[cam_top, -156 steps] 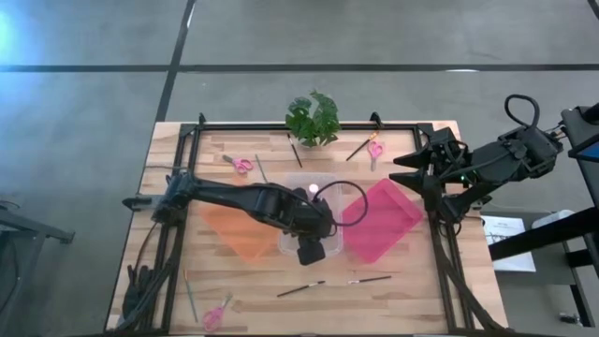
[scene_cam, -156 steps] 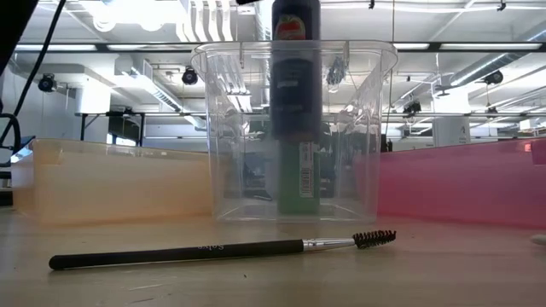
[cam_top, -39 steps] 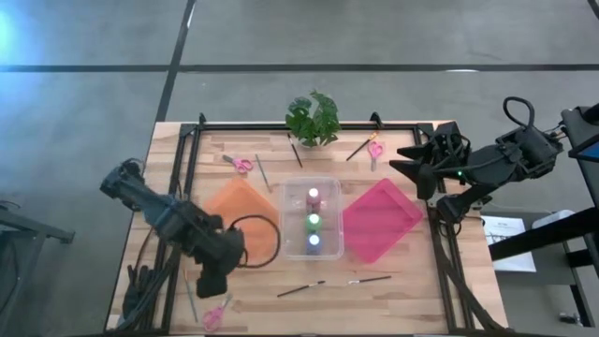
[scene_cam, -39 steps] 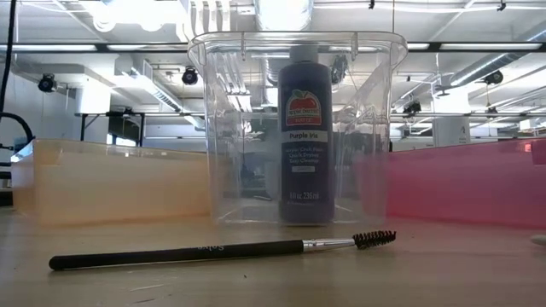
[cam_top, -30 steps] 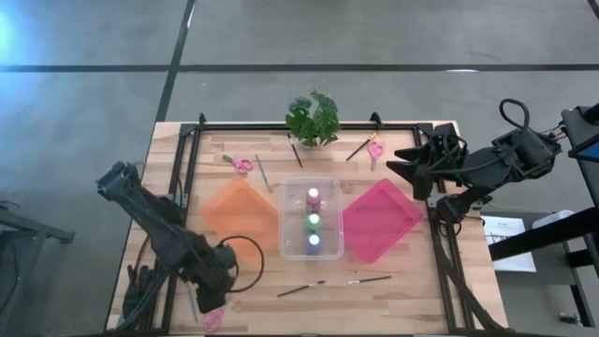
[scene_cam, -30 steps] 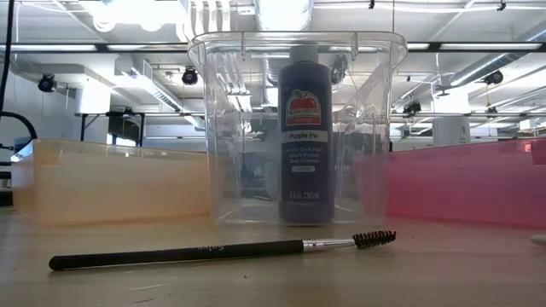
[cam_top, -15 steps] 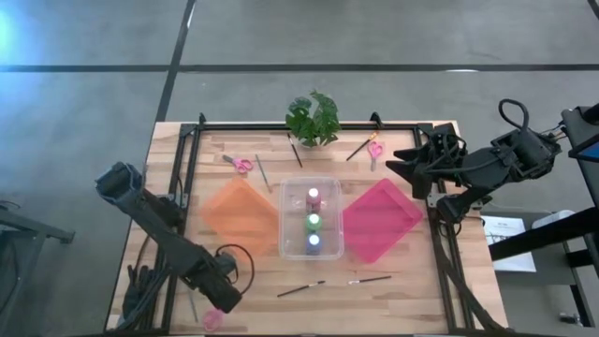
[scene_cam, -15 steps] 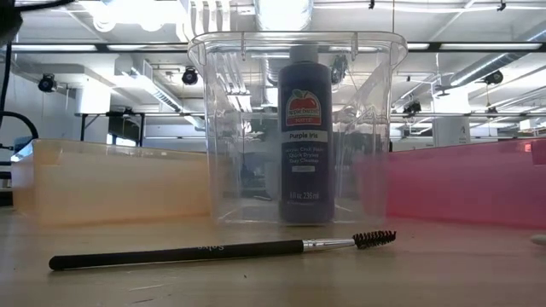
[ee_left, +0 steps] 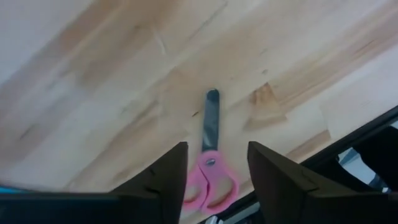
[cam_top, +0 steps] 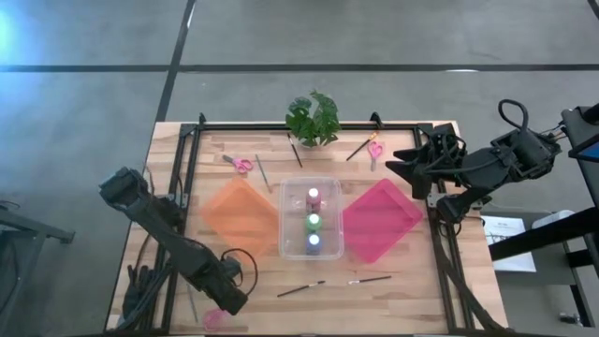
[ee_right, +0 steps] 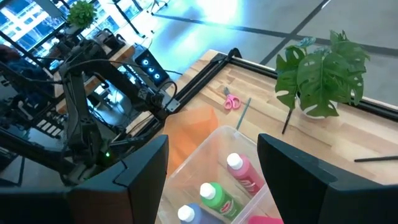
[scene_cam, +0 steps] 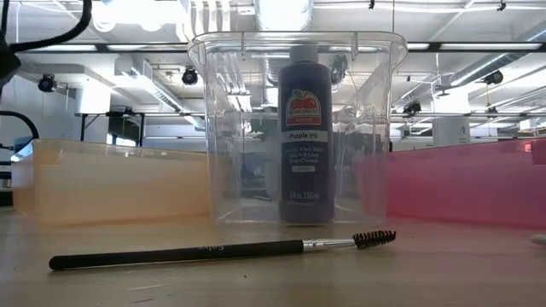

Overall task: Pick & Place Paint Supplies
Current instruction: Put the bottom left scissors into the pink bin

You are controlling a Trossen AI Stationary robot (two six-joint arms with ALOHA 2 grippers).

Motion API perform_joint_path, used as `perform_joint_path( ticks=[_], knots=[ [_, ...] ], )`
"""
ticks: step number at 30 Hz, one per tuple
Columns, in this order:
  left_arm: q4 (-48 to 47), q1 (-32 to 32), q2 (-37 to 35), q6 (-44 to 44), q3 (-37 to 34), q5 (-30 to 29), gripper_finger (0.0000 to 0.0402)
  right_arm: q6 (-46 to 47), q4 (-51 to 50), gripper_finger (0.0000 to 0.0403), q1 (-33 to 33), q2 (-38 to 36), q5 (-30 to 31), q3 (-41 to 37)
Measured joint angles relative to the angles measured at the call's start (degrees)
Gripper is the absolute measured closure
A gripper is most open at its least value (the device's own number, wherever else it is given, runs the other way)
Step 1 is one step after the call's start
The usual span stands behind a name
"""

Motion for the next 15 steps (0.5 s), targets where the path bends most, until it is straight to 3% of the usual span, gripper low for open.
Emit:
perform_joint_path(
  ticks=[6,15],
  knots=[
    [4.3,0.0,3.0,-0.2,0.0,0.2,0.0289,-0.2,-0.1,0.0162,0.0,0.0,-0.1,0.0],
    [7.2,0.0,6.1,-1.3,0.3,3.5,0.0298,-0.1,-0.1,0.0162,0.0,0.0,-0.7,0.0]
  ],
)
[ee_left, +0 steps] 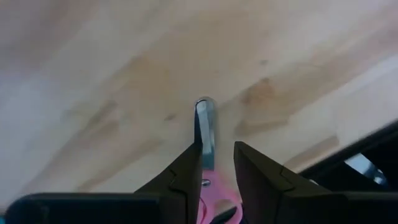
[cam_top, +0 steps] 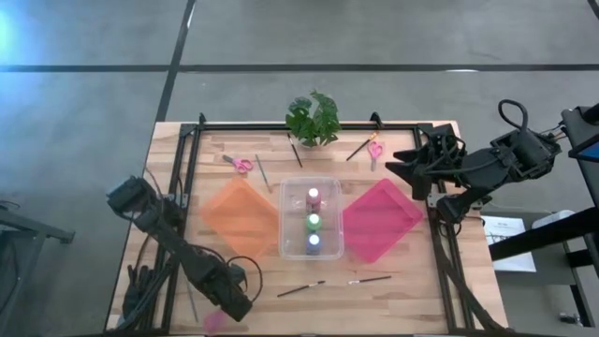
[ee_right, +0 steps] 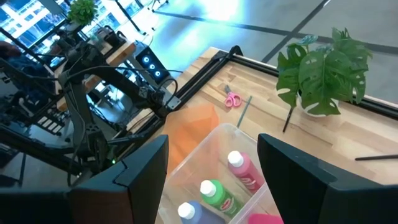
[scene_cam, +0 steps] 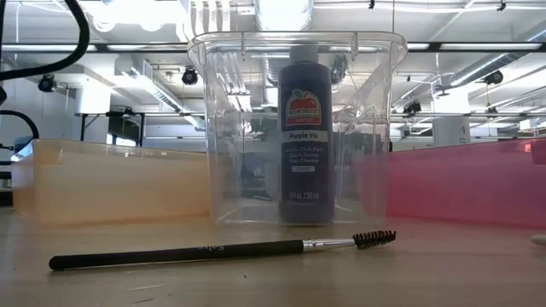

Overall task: Pick & Place Paint Supplies
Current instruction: Put the bottom left scissors into the pink bin

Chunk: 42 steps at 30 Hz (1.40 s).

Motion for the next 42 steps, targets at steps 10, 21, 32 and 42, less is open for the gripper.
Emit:
perform_joint_path(
  ticks=[10,21,32,42],
  knots=[
    [-3.3,0.0,0.8,0.2,1.1,-1.4,0.0298,-0.5,-0.3,0.0162,0.0,0.0,-0.1,-0.1],
    [-2.2,-0.1,1.1,-1.2,1.0,-1.1,0.0298,-0.1,-0.3,0.0162,0.0,-0.1,-0.5,-1.5],
    [-3.3,-1.2,3.6,-2.6,1.5,-1.2,0.0299,1.2,-0.2,0.0162,0.0,-0.1,-0.9,-3.2],
    [-5.3,-1.9,4.9,1.7,1.7,-1.1,0.0375,1.0,-0.2,0.0162,0.0,-0.5,-0.9,-2.9]
  ],
)
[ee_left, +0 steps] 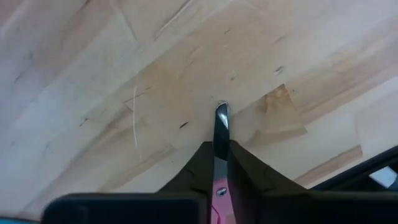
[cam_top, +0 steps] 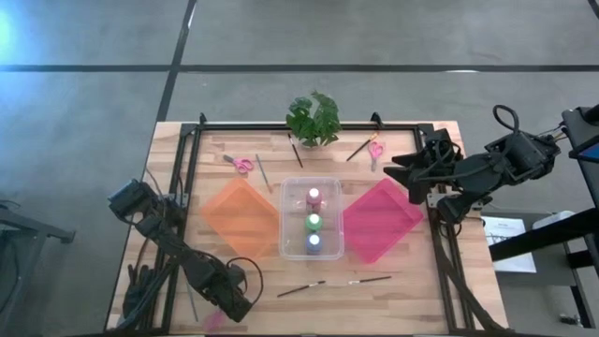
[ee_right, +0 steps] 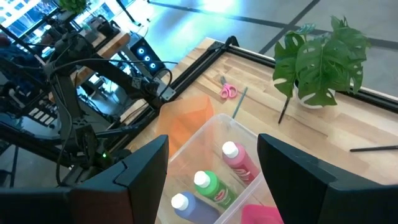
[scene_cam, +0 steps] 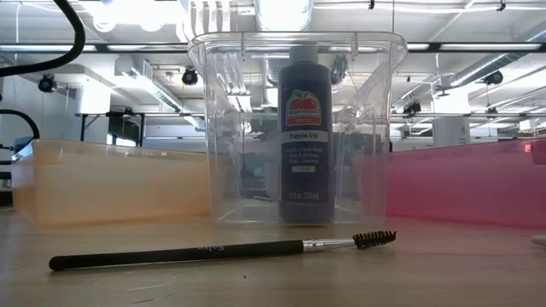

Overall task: Pick & Place Paint Supplies
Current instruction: Put the bottom left scissors into the pink bin

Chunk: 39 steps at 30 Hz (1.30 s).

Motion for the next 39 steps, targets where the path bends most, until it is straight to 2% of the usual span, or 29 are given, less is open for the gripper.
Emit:
perform_joint_path(
  ticks=[9,13,16,30,39],
  knots=[
    [-0.7,-0.2,-2.1,5.5,-0.3,-2.3,0.0384,0.0,0.0,0.0162,0.0,-0.3,0.0,0.0],
    [-3.5,-0.4,-5.3,7.2,-1.0,-5.8,0.0385,0.0,0.0,0.0162,0.0,-0.3,0.0,0.0],
    [-4.8,-0.4,-8.2,7.7,-1.1,-7.9,0.0399,0.0,0.0,0.0162,0.0,-0.3,0.1,0.0],
    [-8.7,-0.4,-18.0,9.6,-0.9,-11.4,0.04,0.3,0.3,0.0162,0.0,-0.3,0.1,0.0],
    [-9.2,-0.4,-25.9,9.1,-0.9,-21.6,0.04,0.2,0.4,0.0162,0.0,-0.3,0.1,0.0]
  ],
)
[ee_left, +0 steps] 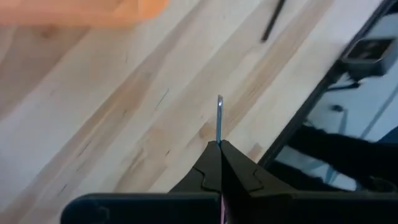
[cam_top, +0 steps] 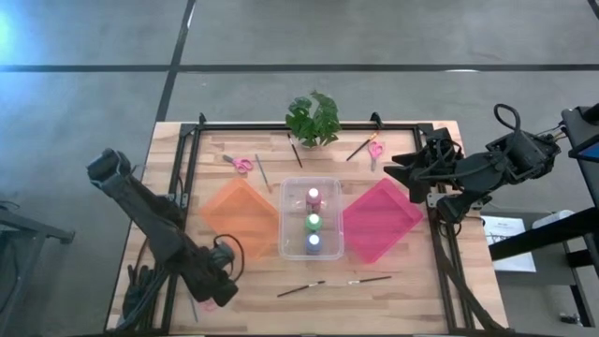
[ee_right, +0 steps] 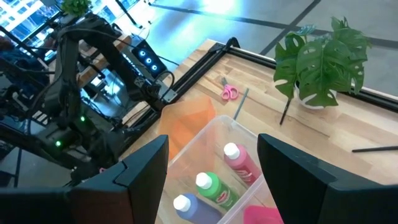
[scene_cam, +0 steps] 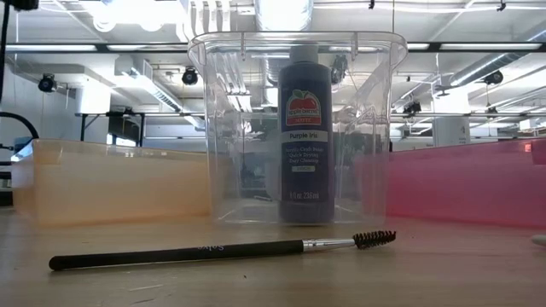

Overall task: Pick & Place Paint Supplies
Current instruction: Put the bottom left scissors into the pink bin

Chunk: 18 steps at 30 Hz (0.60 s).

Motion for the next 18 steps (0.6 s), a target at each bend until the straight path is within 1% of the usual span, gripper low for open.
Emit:
perform_joint_path(
  ticks=[5,8,12,18],
  knots=[
    [0.9,0.1,-2.0,2.4,0.2,-2.5,0.0401,-0.2,0.0,0.0162,0.0,0.0,0.0,0.0],
    [3.4,0.5,-2.6,3.9,0.2,-4.5,0.0401,-0.2,0.0,0.0162,0.0,0.0,0.0,0.0],
    [7.4,2.0,-2.7,8.0,1.6,-9.0,0.0401,0.1,0.1,0.0162,0.0,0.0,-0.2,-0.1],
    [15.1,6.8,-2.7,18.0,4.8,-17.0,0.0401,-1.0,3.1,0.0162,0.0,0.8,-2.8,-0.8]
  ],
)
